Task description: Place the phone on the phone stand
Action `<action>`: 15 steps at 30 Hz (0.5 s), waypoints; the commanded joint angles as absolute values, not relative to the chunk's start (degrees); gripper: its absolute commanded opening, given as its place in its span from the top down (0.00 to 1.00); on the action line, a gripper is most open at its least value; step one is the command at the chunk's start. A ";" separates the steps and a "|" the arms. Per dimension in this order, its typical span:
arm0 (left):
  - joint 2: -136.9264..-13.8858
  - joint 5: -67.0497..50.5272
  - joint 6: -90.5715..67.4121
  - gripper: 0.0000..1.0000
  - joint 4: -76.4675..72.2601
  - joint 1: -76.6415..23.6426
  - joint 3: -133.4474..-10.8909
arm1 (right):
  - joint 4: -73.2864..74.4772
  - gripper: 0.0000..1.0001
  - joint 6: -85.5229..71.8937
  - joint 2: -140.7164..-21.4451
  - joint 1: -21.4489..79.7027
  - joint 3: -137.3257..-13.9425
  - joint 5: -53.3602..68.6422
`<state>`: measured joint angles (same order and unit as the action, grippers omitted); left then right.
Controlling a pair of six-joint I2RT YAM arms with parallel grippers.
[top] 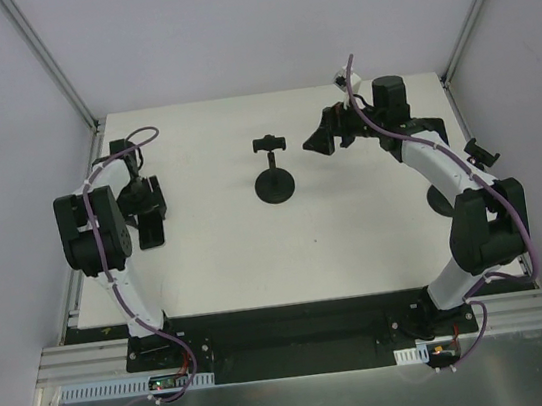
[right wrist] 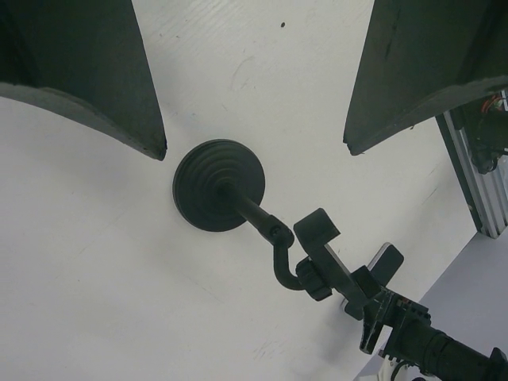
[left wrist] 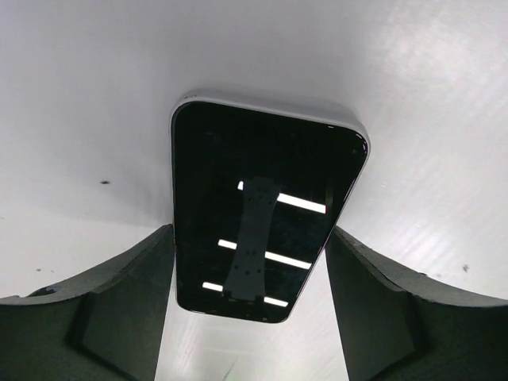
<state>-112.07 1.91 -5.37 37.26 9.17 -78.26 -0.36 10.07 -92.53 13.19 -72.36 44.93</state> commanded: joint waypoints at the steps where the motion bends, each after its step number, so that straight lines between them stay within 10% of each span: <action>1: -114.08 -1.05 -9.93 0.65 41.31 5.54 -76.38 | -0.79 0.04 11.51 -92.37 12.74 -74.97 45.26; 9: -112.77 -2.64 -6.42 0.18 41.48 5.01 -76.82 | -0.62 0.04 12.13 -92.02 12.74 -74.71 43.68; 15: -114.34 1.65 -0.53 0.09 43.15 1.59 -77.17 | -0.62 0.04 12.48 -91.85 12.92 -74.62 44.21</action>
